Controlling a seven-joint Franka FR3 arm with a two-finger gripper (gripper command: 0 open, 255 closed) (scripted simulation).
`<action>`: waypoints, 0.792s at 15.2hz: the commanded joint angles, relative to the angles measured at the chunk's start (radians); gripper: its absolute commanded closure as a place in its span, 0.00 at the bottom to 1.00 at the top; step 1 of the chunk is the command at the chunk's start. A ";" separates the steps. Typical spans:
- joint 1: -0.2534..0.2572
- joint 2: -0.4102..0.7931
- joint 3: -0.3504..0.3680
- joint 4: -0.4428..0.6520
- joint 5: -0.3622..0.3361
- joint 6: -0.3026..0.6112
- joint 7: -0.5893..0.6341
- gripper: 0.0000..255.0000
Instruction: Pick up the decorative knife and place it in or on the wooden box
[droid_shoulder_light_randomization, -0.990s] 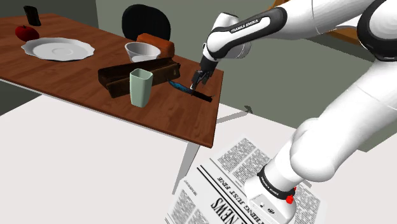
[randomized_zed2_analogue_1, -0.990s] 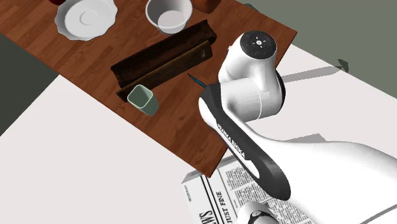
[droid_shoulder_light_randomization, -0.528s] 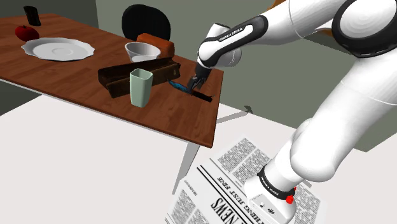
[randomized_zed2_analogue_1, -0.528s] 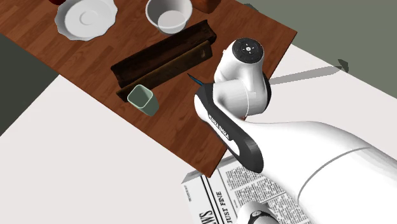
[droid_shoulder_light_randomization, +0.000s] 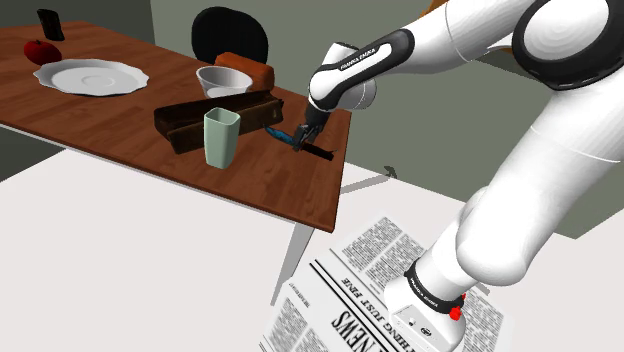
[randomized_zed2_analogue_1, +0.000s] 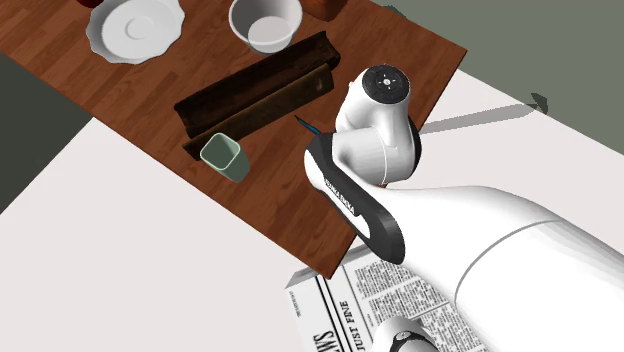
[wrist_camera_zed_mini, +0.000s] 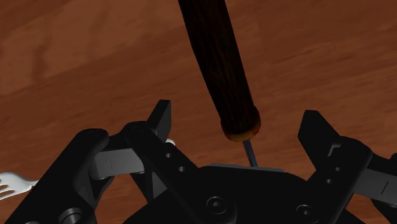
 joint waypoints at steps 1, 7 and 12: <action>0.000 0.000 0.000 0.000 0.000 0.000 0.000 0.00; 0.000 0.000 0.000 0.000 0.000 0.000 0.000 1.00; 0.000 -0.010 -0.001 0.003 -0.005 -0.013 0.004 1.00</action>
